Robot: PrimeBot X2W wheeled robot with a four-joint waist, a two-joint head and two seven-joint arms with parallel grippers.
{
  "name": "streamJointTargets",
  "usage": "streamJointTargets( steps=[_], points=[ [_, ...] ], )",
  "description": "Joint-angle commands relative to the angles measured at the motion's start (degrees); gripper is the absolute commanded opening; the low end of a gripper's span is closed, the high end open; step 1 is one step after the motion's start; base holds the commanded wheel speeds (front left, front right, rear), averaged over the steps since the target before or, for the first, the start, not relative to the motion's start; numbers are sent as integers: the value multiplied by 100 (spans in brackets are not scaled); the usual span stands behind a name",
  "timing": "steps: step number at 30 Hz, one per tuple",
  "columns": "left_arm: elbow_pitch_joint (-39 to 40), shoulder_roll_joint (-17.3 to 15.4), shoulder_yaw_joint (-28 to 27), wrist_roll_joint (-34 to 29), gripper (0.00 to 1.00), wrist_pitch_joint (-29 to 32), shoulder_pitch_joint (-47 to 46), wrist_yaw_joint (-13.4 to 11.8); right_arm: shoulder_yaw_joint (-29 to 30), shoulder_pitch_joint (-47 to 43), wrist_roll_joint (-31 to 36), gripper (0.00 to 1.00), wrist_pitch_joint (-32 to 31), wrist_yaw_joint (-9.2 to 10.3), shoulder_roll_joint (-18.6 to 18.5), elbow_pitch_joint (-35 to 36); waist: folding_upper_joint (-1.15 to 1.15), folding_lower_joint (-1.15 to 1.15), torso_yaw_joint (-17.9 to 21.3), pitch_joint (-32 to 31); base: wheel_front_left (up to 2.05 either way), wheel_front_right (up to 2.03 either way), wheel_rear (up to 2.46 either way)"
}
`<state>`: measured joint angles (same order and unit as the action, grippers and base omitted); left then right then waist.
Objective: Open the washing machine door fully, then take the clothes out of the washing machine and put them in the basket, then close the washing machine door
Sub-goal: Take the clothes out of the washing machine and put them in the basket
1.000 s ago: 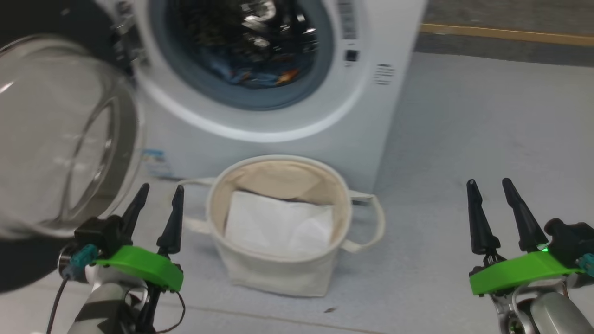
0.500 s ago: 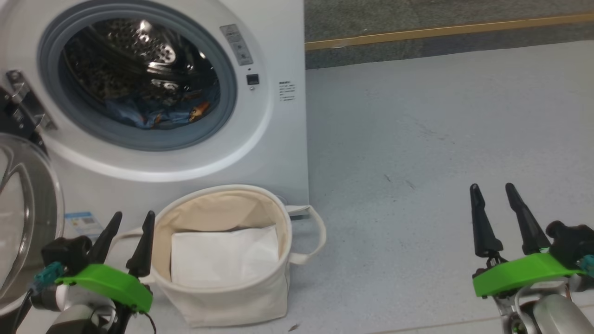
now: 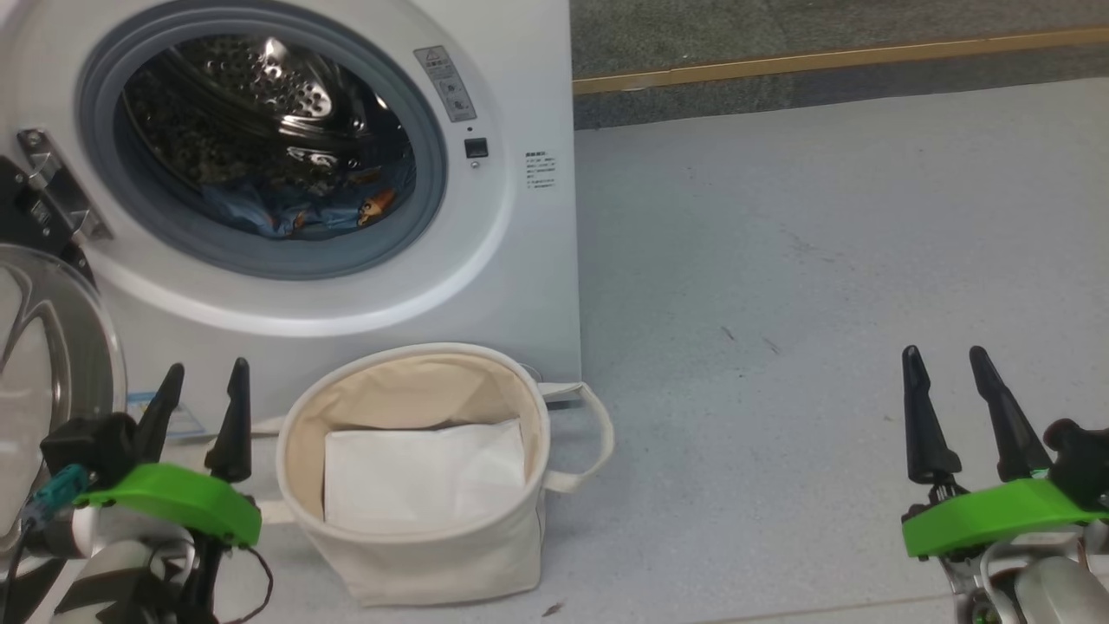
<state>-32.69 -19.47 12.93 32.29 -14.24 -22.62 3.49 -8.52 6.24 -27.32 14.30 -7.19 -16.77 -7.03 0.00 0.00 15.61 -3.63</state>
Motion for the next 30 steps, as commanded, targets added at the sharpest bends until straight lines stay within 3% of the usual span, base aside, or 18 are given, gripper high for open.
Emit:
streamJointTargets(
  steps=[1, 21, 30],
  points=[
    [95, -216, -202, -51, 100, -30, -390, -5, -39, 84, 42, 100, 70, -30, -53, 221, 0, 0, -38, 20, 0, 0, 0],
    [-66, -199, 115, 147, 100, 117, -581, 277, 38, 8, 45, 100, 70, -30, 41, 280, 0, 0, -143, 51, 2, -1, -1],
    [13, -242, 249, 245, 100, 74, -631, 348, 21, 18, 24, 100, 70, -30, 55, 255, 0, 0, -171, 104, 118, -59, -60]
  ],
)
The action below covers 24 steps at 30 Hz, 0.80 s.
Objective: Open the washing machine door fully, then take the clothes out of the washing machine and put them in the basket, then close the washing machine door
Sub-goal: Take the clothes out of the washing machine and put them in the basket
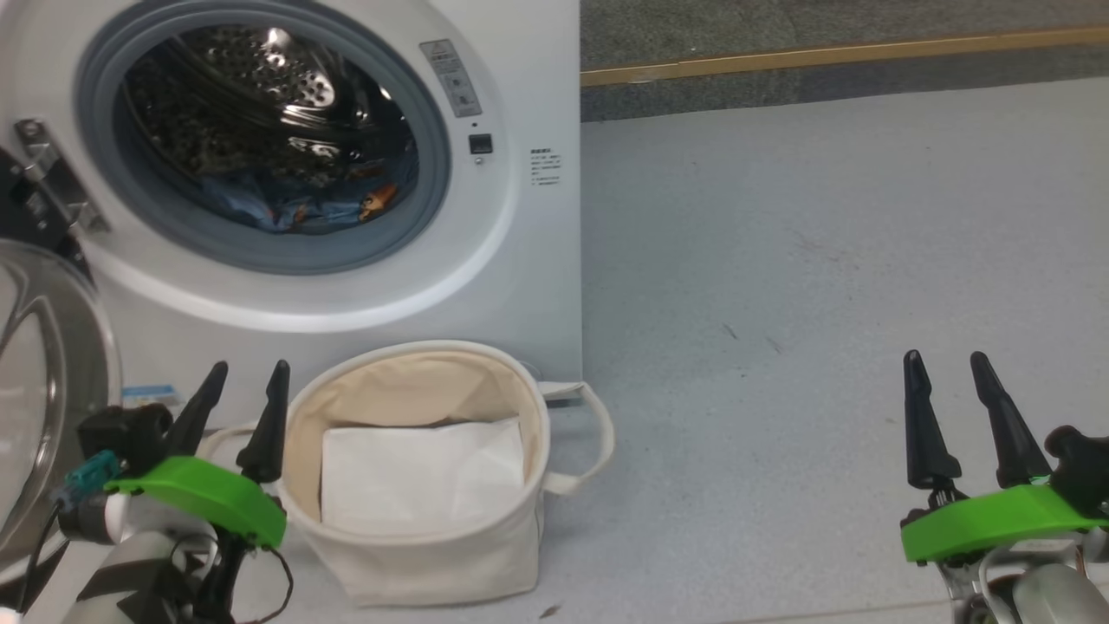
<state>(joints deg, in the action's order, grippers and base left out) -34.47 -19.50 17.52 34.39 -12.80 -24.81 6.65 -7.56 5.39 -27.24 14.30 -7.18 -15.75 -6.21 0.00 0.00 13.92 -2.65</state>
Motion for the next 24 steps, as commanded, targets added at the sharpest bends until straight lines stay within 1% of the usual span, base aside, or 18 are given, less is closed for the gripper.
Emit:
streamJointTargets(
  steps=[1, 10, 14, 19, 24],
  points=[
    [185, -243, -199, 41, 100, -72, -421, 34, -78, 107, 13, 100, 70, -31, -49, 170, 0, 0, -2, 12, 188, -126, -62],
    [95, -220, -178, 105, 100, -104, -487, 35, -84, 111, -6, 100, 70, -31, -44, 168, 0, 0, -8, 63, 230, -168, -62],
    [70, -187, -147, 18, 100, -139, -523, -53, -94, 115, -6, 100, 70, -31, -38, 182, 0, 0, 1, 89, 213, -171, -42],
    [142, -120, -174, -99, 100, -194, -502, -114, -98, 118, -11, 100, 70, -31, -47, 194, 0, 0, 2, 123, 133, -132, -1],
    [70, -47, -300, -77, 100, -209, -458, -184, -104, 122, -17, 100, 70, -31, -49, 206, 0, 0, 3, 129, 64, -64, 0]
  ],
)
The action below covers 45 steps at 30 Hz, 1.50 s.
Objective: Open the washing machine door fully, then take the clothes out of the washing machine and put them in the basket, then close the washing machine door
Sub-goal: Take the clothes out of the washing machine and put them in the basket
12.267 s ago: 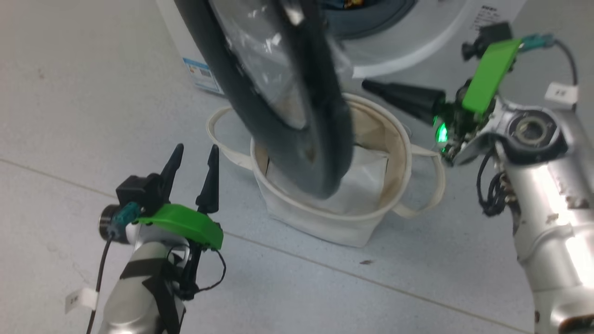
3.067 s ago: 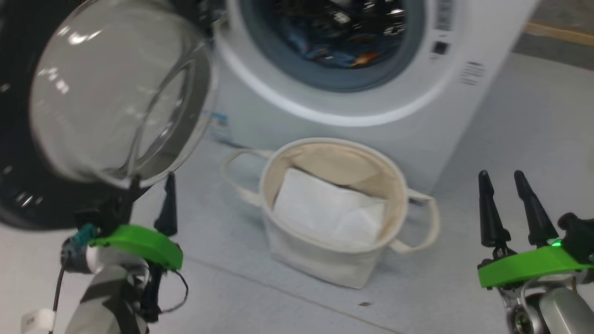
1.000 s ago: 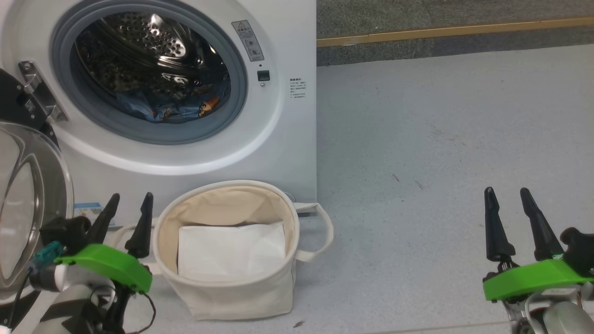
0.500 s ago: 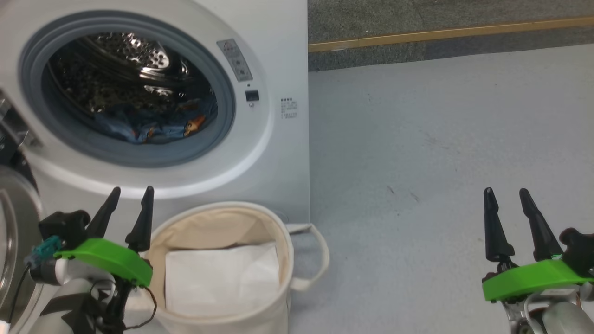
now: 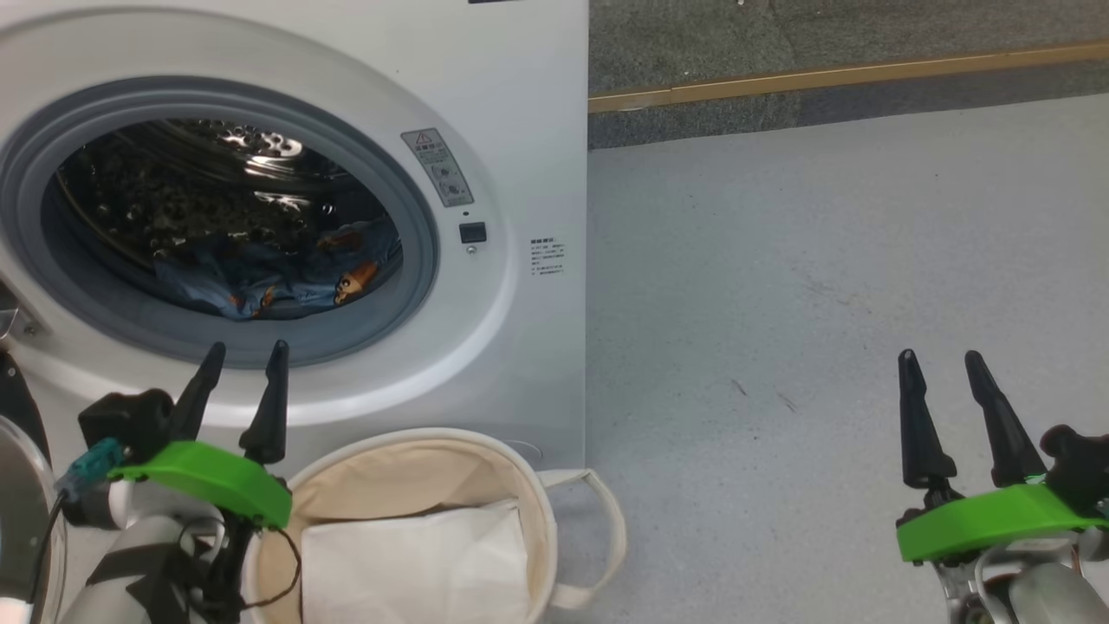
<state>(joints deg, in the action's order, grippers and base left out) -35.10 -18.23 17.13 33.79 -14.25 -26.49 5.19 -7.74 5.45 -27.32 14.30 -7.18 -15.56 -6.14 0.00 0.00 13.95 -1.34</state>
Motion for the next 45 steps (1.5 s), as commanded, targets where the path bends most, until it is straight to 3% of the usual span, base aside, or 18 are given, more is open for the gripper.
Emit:
streamJointTargets(
  steps=[1, 16, 24, 29, 39, 45],
  points=[
    [137, -161, -306, -1, 100, -67, -299, -44, -87, 116, -9, 100, 70, -31, -67, 200, 0, 0, -1, -2, 23, -23, 0],
    [534, 33, -882, -338, 100, -73, -111, -75, -123, 128, -47, 100, 70, -31, -88, 247, 0, 0, -14, 28, 1, -1, 0],
    [95, 94, -740, -599, 100, -16, -415, -147, -164, 174, -61, 100, 70, -31, -126, 332, 0, 0, 18, 103, 0, 0, 0],
    [-688, 119, -409, -993, 100, 549, -1119, -526, -128, 294, -94, 100, 70, -31, -218, 441, 0, 0, 92, 331, 0, 0, 0],
    [-2426, 221, 24, -1721, 100, 1269, -3268, -1461, 249, 678, -261, 100, 70, -31, -311, 887, 0, 0, 300, 1380, 0, 0, 0],
    [-3235, 180, 83, -1833, 100, 1466, -4166, -1760, 229, 887, -352, 100, 70, -31, -259, 997, 0, 0, 571, 1946, 0, 0, 0]
  ],
)
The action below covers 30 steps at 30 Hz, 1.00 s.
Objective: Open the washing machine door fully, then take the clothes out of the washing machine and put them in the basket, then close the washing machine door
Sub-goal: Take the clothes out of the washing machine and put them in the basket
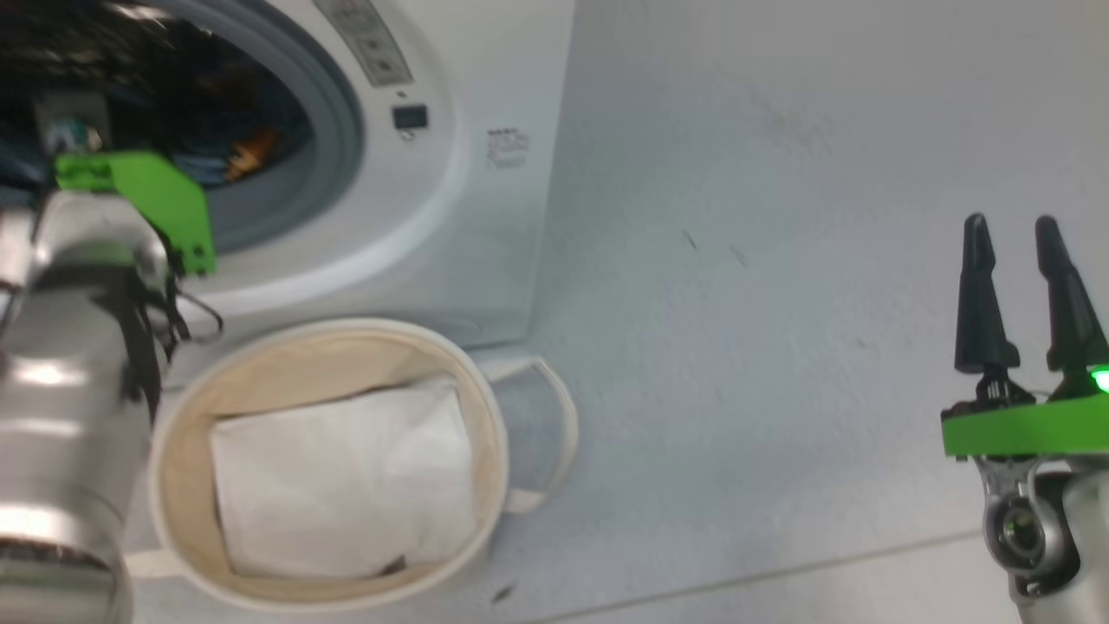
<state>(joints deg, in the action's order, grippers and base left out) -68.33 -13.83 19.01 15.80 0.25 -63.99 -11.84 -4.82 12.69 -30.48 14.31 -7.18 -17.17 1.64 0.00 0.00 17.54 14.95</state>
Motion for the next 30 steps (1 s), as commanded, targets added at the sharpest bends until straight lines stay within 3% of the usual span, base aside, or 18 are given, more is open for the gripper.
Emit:
streamJointTargets(
  steps=[1, 8, 18, 30],
  points=[
    [0, -272, -78, -62, 100, 44, -552, -83, -54, 191, -49, 100, 69, -31, -91, 231, 0, 0, 250, 420, 0, 0, 0],
    [-408, -469, -28, -154, 100, 593, -1439, -617, -16, 433, -151, 100, 69, -31, 17, 300, 0, 0, 494, 1159, 0, 0, 0],
    [-519, -687, 25, -192, 100, 969, -1737, -1076, -64, 613, -185, 100, 69, -31, 89, 315, 0, 0, 526, 1514, 0, 0, 0],
    [-549, -895, -9, -62, 100, 850, -1725, -1227, -166, 600, -181, 100, 69, -31, -8, 330, 0, 0, 368, 1527, 0, 0, 0]
  ],
)
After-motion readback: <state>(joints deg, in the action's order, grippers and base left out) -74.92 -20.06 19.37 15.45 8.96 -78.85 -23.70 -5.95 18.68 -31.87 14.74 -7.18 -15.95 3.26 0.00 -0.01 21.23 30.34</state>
